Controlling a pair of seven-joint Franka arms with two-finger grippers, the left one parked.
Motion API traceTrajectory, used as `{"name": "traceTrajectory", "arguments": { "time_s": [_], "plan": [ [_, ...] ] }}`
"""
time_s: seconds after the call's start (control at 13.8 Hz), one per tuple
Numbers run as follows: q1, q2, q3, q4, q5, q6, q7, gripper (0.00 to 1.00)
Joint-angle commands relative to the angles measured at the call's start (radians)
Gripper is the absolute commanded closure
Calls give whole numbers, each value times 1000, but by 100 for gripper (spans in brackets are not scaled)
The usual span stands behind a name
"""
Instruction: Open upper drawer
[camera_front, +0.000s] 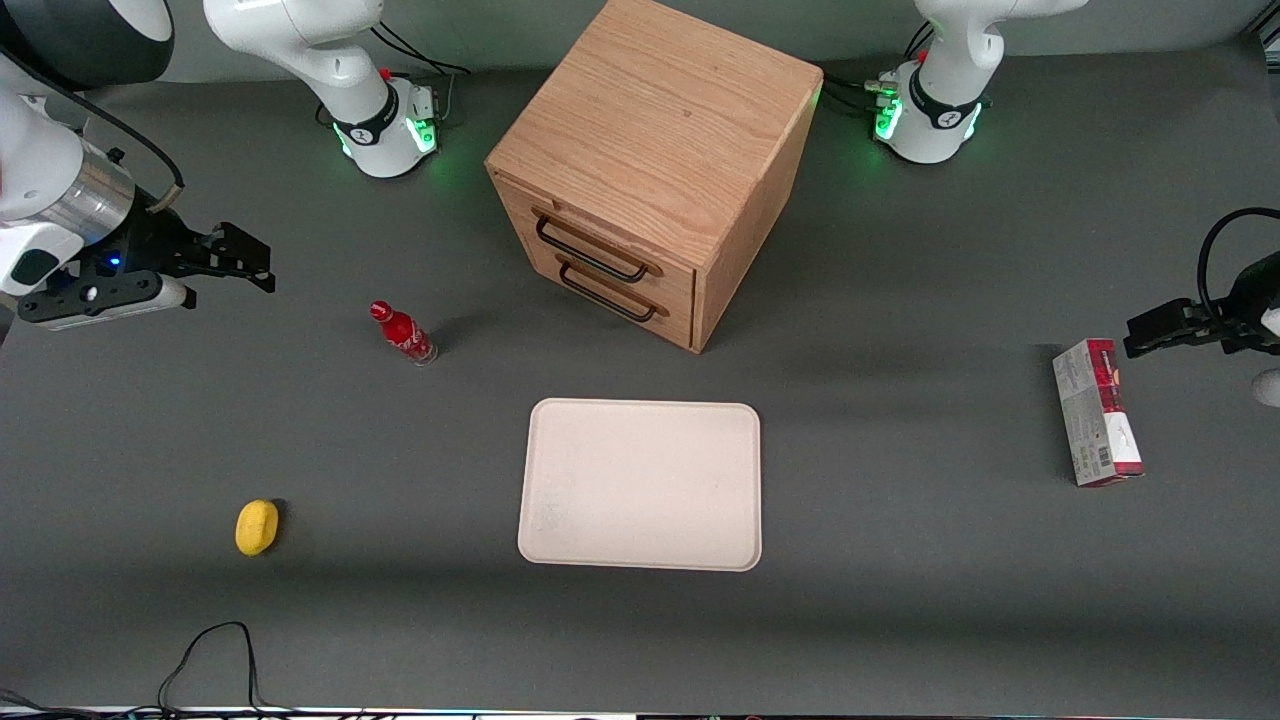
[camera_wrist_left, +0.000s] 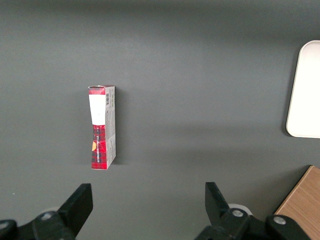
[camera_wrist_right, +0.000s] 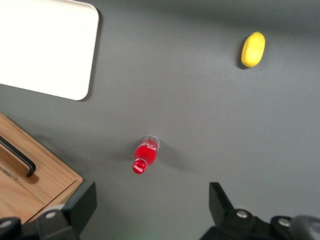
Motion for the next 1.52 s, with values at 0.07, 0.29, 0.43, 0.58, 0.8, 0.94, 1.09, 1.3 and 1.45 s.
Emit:
{"name": "traceTrajectory", "arguments": {
  "time_s": [0.07, 0.29, 0.43, 0.58, 0.8, 0.94, 1.09, 1.3, 1.45],
  "plan": [
    [-1, 10, -12, 32, -12, -29, -30, 0],
    [10, 66, 2, 124, -11, -88, -28, 0],
    [50, 85, 11, 150, -9, -95, -30, 0],
    [114, 151, 13, 215, -9, -95, -28, 0],
    [217, 226, 11, 296, 73, -95, -72, 0],
    [231, 275, 13, 339, 185, -102, -233, 0],
    [287, 323, 16, 350, 196, -96, -290, 0],
    [334, 407, 19, 365, 198, -54, -327, 0],
    [383, 436, 24, 385, 196, -47, -330, 0]
  ]
}}
